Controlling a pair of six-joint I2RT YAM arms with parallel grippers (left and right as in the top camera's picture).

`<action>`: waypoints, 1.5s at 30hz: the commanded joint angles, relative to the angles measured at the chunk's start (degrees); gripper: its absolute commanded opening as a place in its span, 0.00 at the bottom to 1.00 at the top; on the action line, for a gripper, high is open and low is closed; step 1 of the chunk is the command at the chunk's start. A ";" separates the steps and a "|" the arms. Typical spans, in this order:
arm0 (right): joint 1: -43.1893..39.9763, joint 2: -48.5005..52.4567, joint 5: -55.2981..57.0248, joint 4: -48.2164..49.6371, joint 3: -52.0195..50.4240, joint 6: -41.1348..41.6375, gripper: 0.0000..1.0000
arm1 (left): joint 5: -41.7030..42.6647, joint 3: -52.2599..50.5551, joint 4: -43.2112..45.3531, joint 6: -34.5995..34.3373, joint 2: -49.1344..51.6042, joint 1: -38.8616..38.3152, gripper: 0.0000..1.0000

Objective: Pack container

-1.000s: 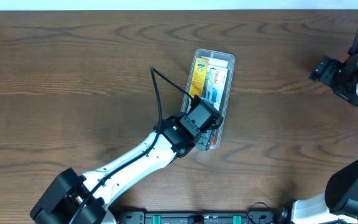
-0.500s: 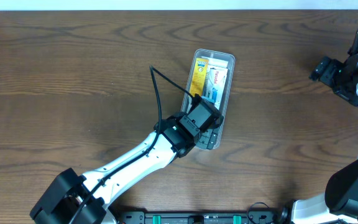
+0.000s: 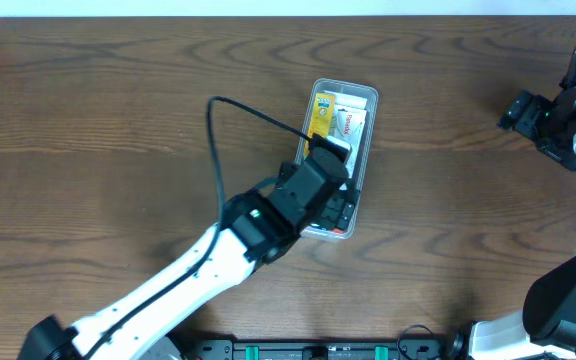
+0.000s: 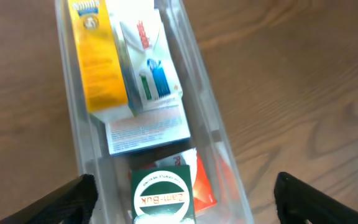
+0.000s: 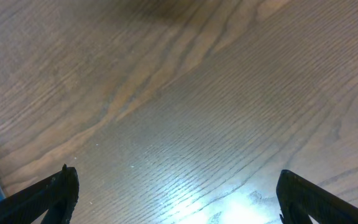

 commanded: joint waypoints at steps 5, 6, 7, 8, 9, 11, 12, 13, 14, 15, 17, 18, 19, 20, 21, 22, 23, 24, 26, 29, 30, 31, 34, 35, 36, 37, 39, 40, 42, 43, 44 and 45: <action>-0.04 -0.02 0.37 -0.02 0.20 0.39 0.99 | -2.67 0.94 -2.14 7.93 -5.29 0.02 0.98; -0.04 -0.02 0.39 -0.02 0.20 0.39 0.99 | -4.74 0.94 -3.10 8.39 -6.40 0.02 0.98; -0.04 -0.02 0.37 -0.04 0.22 0.39 0.99 | -7.15 0.94 -4.26 8.37 -7.41 0.02 0.98; -0.04 -0.02 0.39 -0.02 0.20 0.39 0.99 | -10.19 0.94 -5.88 8.37 -8.74 0.02 0.98; -0.04 -0.02 0.37 -0.02 0.20 0.39 0.99 | -13.44 0.94 -7.48 8.37 -10.14 0.02 0.98; -0.04 -0.02 0.39 -0.02 0.20 0.39 0.99 | -17.99 0.92 -9.84 8.37 -12.55 0.02 0.98; -0.04 -0.02 0.39 -0.04 0.22 0.39 0.99 | -19.30 0.92 -11.08 8.37 -13.79 0.02 0.98; -0.04 -0.02 0.39 -0.04 0.20 0.39 0.99 | -19.39 0.92 -12.07 8.35 -14.75 0.02 0.98; -0.04 -0.02 0.39 -0.04 0.20 0.39 0.99 | -19.39 0.92 -12.79 8.33 -15.56 0.00 0.98; -0.04 -0.02 0.39 -0.04 0.20 0.39 0.99 | -19.37 0.92 -13.40 8.33 -16.31 0.00 0.98; -0.04 -0.02 0.37 -0.04 0.20 0.39 0.99 | -19.39 0.92 -15.21 8.35 -17.27 0.00 0.98; -0.04 -0.02 0.39 -0.02 0.20 0.39 0.99 | -19.50 0.92 -16.48 8.44 -17.62 0.02 0.98; -0.04 -0.02 0.37 -0.02 0.20 0.39 0.99 | -19.63 0.92 -17.64 8.63 -17.90 0.02 0.98; -0.04 -0.02 0.37 -0.04 0.20 0.39 0.99 | -19.65 0.92 -19.28 8.87 -18.10 0.00 0.98; -0.04 -0.02 0.37 -0.04 0.20 0.39 0.99 | -19.63 0.92 -21.20 8.96 -18.32 0.02 0.98; -0.04 -0.02 0.37 -0.02 0.20 0.39 0.99 | -19.61 0.92 -23.02 8.94 -18.29 0.02 0.98; -0.04 -0.02 0.39 -0.04 0.20 0.39 0.99 | -19.63 0.92 -24.96 8.94 -18.29 0.02 0.98; -0.04 -0.02 0.37 -0.02 0.20 0.39 0.99 | -19.63 0.92 -26.32 8.94 -18.34 0.02 0.98; -0.04 -0.02 0.39 -0.04 0.20 0.39 0.99 | -19.63 0.92 -28.35 8.31 -18.34 0.02 0.98; -0.04 -0.02 0.37 -0.04 0.20 0.39 0.99 | -19.63 0.92 -29.64 8.28 -18.34 0.02 0.98; -0.04 -0.02 0.39 -0.02 0.22 0.39 0.99 | -19.63 0.92 -30.10 8.28 -18.32 0.02 0.98; -0.04 -0.02 0.37 -0.04 0.20 0.39 0.99 | -19.63 0.92 -30.60 8.28 -18.34 0.02 0.98; -0.04 -0.02 0.37 -0.02 0.20 0.39 0.99 | -20.98 0.74 -31.23 8.26 -18.53 0.02 0.98; -0.04 -0.02 0.39 -0.02 0.20 0.39 0.99 | -22.05 0.57 -31.01 8.28 -18.97 0.24 0.98; -0.04 -0.02 0.37 -0.04 0.22 0.39 0.99 | -22.56 0.24 -30.49 8.31 -19.71 0.96 0.98; -0.04 -0.02 0.37 -0.02 0.20 0.39 0.99 | -22.56 -0.15 -29.77 8.31 -20.37 2.03 0.98; -0.04 -0.02 0.37 -0.02 0.22 0.39 0.99 | -22.08 -1.79 -26.67 8.33 -22.47 6.12 0.98; -0.04 -0.02 0.37 -0.02 0.20 0.39 0.99 | -21.03 -2.78 -24.68 8.33 -23.61 8.59 0.98; -0.04 -0.02 0.37 -0.02 0.20 0.39 0.99 | -15.80 -5.77 -19.02 8.35 -26.80 15.78 0.98; -0.04 -0.02 0.37 -0.04 0.20 0.39 0.99 | -13.77 -7.13 -16.74 8.35 -28.00 18.38 0.98; -0.04 -0.02 0.37 -0.02 0.20 0.39 0.99 | -11.02 -9.09 -13.66 8.37 -29.49 21.55 0.98; -0.04 -0.02 0.37 -0.02 0.20 0.39 0.99 | -8.17 -11.34 -10.36 8.41 -31.01 24.61 0.98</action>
